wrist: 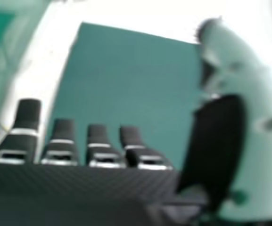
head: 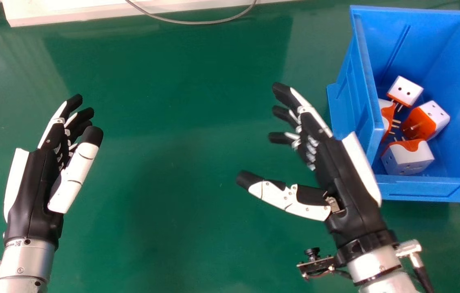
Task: Pick all objects and put in blue box
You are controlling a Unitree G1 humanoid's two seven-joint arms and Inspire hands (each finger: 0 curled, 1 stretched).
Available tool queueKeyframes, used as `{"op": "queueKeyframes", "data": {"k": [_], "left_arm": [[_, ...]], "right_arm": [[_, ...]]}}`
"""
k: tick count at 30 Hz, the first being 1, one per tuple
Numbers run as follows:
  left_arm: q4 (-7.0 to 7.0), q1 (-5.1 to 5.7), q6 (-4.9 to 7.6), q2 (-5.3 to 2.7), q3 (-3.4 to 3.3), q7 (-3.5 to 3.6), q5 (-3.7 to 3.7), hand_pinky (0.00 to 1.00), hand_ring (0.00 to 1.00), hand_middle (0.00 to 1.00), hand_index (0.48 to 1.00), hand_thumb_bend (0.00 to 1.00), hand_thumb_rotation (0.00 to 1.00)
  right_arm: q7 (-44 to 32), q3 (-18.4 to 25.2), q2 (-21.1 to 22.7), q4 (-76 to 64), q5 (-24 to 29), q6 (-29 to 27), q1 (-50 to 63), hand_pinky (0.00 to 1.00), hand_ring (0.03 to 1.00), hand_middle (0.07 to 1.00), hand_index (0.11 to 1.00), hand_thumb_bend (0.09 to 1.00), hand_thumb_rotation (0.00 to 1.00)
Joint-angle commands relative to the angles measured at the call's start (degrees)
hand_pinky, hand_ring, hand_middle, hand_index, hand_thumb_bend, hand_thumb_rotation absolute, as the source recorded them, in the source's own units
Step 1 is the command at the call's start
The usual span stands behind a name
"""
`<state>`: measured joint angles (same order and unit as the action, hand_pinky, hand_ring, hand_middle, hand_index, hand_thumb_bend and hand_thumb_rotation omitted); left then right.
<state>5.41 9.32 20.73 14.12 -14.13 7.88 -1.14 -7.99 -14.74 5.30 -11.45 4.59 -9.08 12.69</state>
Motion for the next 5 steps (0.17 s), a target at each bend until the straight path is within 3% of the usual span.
{"op": "queueKeyframes", "data": {"k": [1,5], "left_arm": [[0.17,-0.96,1.91,0.95,0.21,0.89,-0.68,0.82,0.88,0.89,0.924,0.72,0.85],[1.54,-1.21,3.06,1.47,0.11,3.20,-2.37,0.82,0.89,0.90,0.927,0.72,0.87]], "right_arm": [[-2.6,0.5,-1.2,-1.3,4.9,1.6,0.5,0.90,0.979,0.985,0.977,0.408,0.80],[-5.1,-0.1,-3.2,-2.2,10.4,5.0,2.1,0.95,0.990,0.992,0.988,0.430,0.90]]}}
